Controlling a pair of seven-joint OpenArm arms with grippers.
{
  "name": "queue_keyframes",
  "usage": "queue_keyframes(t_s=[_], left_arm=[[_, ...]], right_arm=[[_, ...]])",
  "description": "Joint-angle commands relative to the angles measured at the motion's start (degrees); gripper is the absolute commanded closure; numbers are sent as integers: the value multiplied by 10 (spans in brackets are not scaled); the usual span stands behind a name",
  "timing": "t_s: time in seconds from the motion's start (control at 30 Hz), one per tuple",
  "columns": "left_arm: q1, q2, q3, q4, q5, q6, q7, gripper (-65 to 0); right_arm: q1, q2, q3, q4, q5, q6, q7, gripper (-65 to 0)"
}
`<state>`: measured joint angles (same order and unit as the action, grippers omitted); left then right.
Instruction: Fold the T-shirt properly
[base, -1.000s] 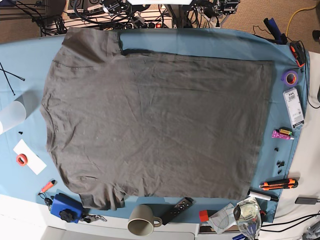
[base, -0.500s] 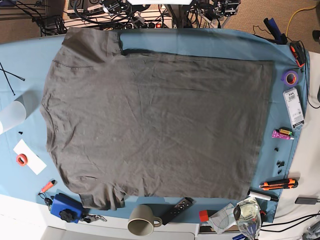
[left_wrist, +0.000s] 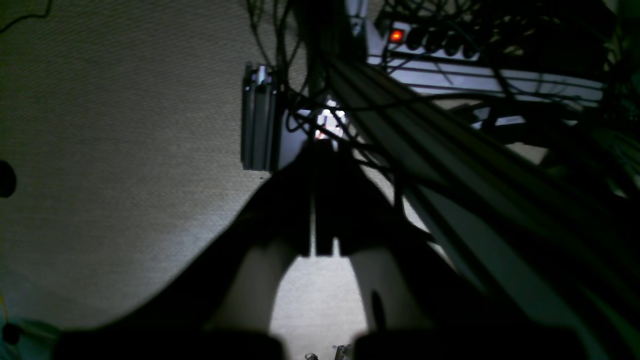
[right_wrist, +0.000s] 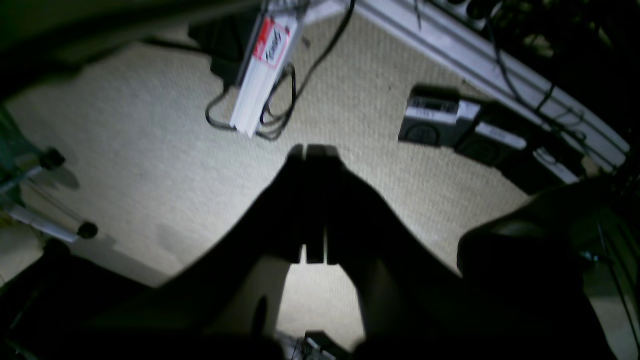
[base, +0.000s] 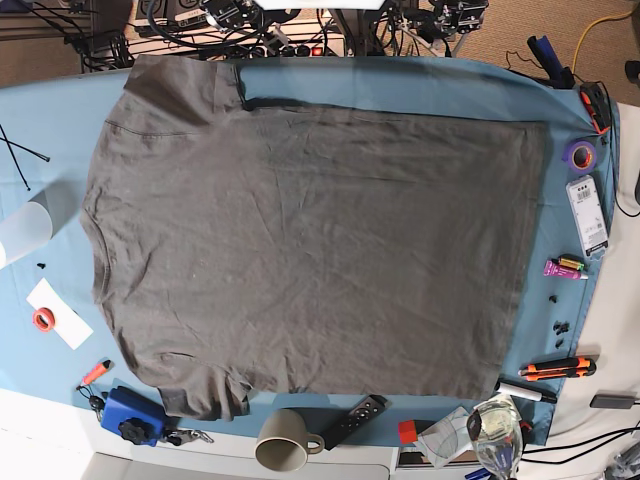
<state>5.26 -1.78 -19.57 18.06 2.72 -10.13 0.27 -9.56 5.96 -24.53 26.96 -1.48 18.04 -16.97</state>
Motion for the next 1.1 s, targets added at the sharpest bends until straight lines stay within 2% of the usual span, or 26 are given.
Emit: queue_keyframes(t_s=[0.0,0.1,0.33,0.47,0.53,0.63,0.73,0.87,1.07], left_arm=[[5,-3,-1,2,-2,0,-3,0],[11,-12,-1,2,-2,0,-3,0],[56,-31,-1,40,-2,0,-2,0],[102,-33,-1,103,-4,-8,4,0],[127,-35,-1,140,-25,-32,13,0],[166,-40,-1,199,-58,-62,26,0],[205,-42,-1,259,-75,-64,28,0],[249,-42,-1,325,-75,-65,27,0],[293,-42,-1,392,-75,-65,27,0]], right_arm=[[-2,4,-1,3,2,5,-3,0],[-11,4,-1,4,2,-2,-4,0],[-67,18,-1,74,2,-58,-14,0],[-111,50,-1,186,14,-79,-65,0],[-141,70,-1,247,30,-97,-84,0],[-193,101,-1,338,34,-137,-97,0],[-248,130,3,421,33,-175,-104,0],[-322,147,43,514,34,-177,-121,0],[-420,147,164,640,47,-176,-154,0]])
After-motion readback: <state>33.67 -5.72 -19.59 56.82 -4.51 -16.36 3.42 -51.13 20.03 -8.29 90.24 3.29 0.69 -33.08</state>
